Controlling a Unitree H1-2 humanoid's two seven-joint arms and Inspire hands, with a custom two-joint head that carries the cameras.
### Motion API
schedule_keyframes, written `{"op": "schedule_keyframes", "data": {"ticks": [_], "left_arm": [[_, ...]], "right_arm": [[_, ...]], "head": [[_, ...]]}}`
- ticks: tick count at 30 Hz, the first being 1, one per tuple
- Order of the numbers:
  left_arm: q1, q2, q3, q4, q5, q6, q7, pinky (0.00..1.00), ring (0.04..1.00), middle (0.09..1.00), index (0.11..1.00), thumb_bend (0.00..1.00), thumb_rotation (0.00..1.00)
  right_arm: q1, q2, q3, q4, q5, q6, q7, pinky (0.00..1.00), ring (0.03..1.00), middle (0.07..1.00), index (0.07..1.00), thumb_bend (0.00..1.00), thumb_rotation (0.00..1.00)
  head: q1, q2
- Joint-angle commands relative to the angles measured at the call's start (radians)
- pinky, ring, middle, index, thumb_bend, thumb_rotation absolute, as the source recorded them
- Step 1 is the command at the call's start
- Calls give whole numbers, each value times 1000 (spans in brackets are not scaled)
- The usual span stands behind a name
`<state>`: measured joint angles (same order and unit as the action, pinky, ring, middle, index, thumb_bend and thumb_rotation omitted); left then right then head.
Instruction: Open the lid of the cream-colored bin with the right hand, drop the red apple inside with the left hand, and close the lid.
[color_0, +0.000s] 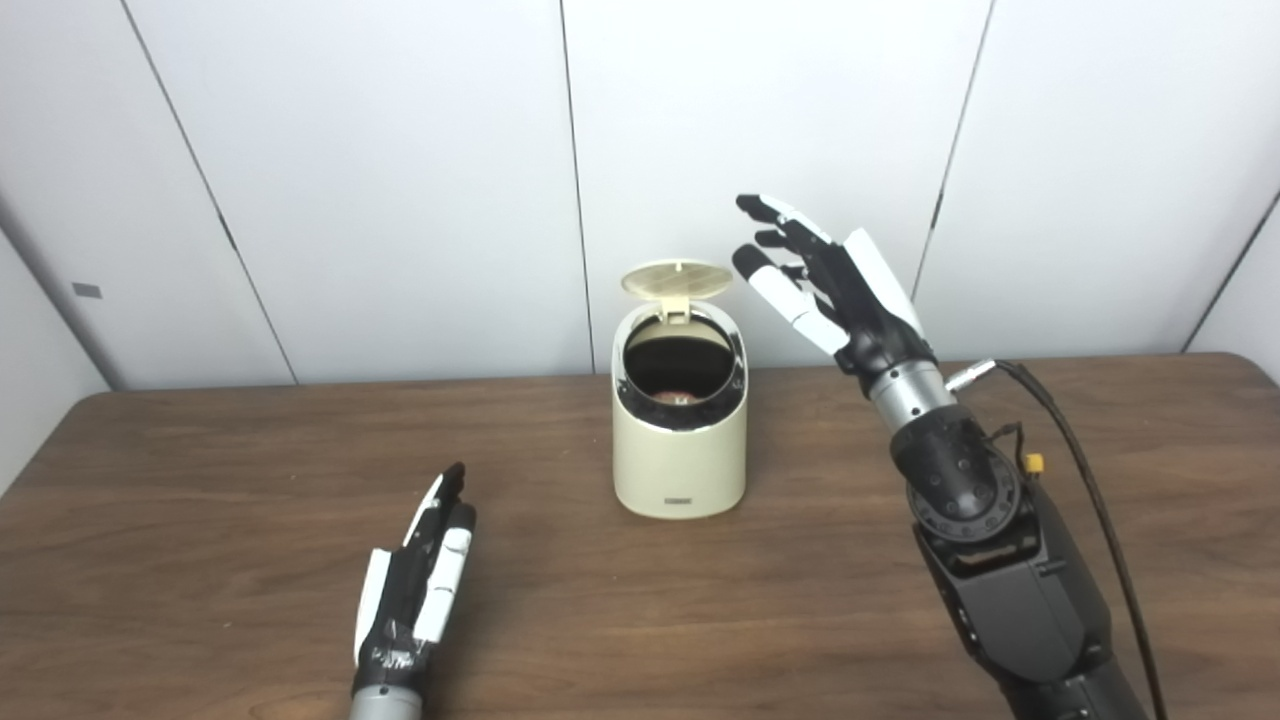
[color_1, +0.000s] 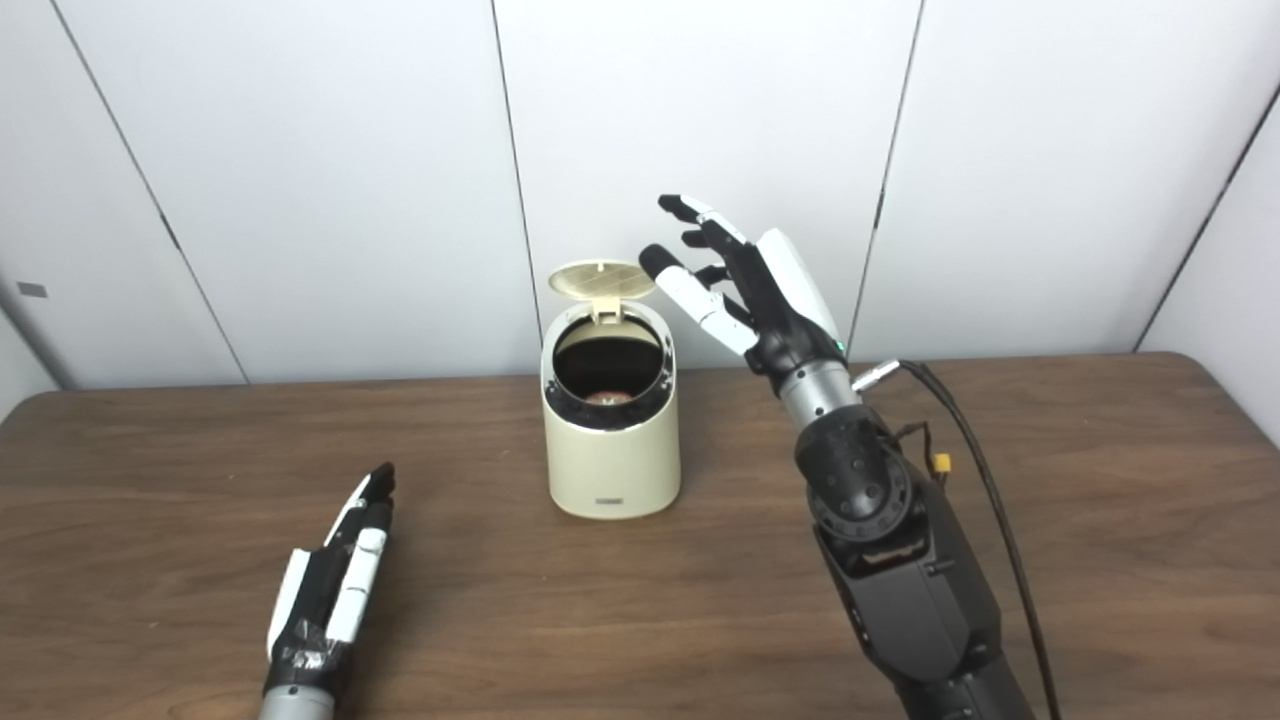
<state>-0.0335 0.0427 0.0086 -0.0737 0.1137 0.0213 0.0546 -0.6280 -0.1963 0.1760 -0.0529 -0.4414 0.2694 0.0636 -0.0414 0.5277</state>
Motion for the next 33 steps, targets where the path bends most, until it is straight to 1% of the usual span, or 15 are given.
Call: {"op": "schedule_keyframes", "data": {"ticks": [1,4,8,13,15,17,19,22,24,28,33], "left_arm": [[-15,3,3,-14,0,-35,3,990,975,968,976,638,940],[-16,2,4,-12,-8,-34,0,988,969,967,973,634,939],[-19,1,3,-9,-15,-33,-2,980,961,963,965,637,928],[-20,0,1,-7,-15,-35,-2,965,949,956,958,630,924],[-20,1,-2,-4,-5,-38,1,961,949,953,957,644,934],[-21,-1,-4,-7,-2,-28,2,966,953,954,958,652,941],[-22,-4,-5,-8,-5,-26,1,972,962,957,962,640,942],[-26,-7,-5,-4,-9,-33,0,977,965,959,961,623,937],[-29,-8,-5,-1,-9,-31,1,983,967,960,965,637,932],[-35,-12,-6,-1,-4,-23,3,998,967,958,964,648,928],[-40,-10,-9,2,-5,-21,-3,995,972,958,966,650,937]], "right_arm": [[-74,-8,3,-14,-18,-3,7,822,899,902,871,513,1000],[-93,-9,19,-2,-40,-11,27,825,901,893,853,493,1000],[-111,-25,54,23,-65,-44,51,857,933,921,843,468,1000],[-129,-39,91,54,-104,-67,63,855,958,945,808,494,1000],[-130,-43,103,64,-121,-70,67,881,990,960,796,521,1000],[-128,-44,110,69,-132,-70,72,900,998,967,790,534,1000],[-125,-47,116,68,-141,-68,81,916,1000,973,788,543,1000],[-118,-53,117,57,-154,-69,90,931,1000,975,785,537,1000],[-111,-59,116,47,-164,-73,90,925,1000,972,774,529,1000],[-96,-70,111,29,-186,-85,81,886,1000,955,744,514,1000],[-72,-76,91,24,-182,-126,53,908,998,936,716,493,1000]], "head": [[-1,0],[-2,1],[-1,3],[1,-6],[1,-6],[2,-4],[3,-4],[3,-2],[3,2],[3,5],[2,14]]}}
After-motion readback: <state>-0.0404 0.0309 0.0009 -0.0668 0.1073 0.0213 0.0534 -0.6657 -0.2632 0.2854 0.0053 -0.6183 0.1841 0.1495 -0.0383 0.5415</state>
